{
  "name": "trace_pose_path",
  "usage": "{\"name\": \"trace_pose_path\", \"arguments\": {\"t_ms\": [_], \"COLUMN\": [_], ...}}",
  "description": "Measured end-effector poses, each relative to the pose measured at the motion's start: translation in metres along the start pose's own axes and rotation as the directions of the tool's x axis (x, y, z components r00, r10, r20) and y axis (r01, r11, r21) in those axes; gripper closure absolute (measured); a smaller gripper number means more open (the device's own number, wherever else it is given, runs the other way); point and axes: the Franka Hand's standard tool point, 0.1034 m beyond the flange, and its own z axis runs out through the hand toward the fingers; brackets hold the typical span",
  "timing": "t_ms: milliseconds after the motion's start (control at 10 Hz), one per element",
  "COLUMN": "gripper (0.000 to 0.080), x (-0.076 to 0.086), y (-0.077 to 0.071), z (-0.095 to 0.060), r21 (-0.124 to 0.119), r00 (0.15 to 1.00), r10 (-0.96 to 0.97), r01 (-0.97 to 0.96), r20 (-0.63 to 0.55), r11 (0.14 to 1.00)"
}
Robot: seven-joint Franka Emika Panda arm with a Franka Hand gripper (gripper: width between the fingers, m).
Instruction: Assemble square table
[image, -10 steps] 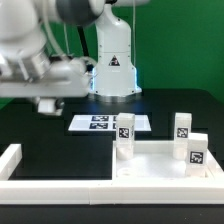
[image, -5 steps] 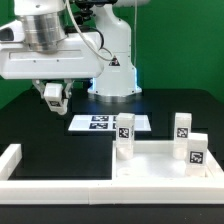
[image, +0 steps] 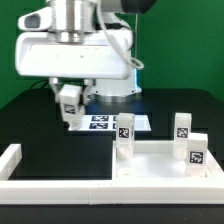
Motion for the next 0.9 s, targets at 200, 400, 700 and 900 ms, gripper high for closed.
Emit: {"name": "trace_pose_path", "arguments": {"t_ms": [200,400,700,900], "gripper": [0.0509,0.0509,0.0509,0.0509], "x": [0.034,0.040,0.037,0.036], "y": [-0.058,-0.084,-0.083,-0.082], "z": [0.000,-0.002,0.003,0.004], "r21": [0.043,0.083,0.075,0.073], "r00": [0.975,0.930,0.920,0.921], "r10": [0.135,0.154,0.141,0.137], "r01": [-0.129,-0.134,-0.121,-0.118], "r20": [-0.179,-0.333,-0.365,-0.365], "r11": [0.991,0.987,0.990,0.990]}}
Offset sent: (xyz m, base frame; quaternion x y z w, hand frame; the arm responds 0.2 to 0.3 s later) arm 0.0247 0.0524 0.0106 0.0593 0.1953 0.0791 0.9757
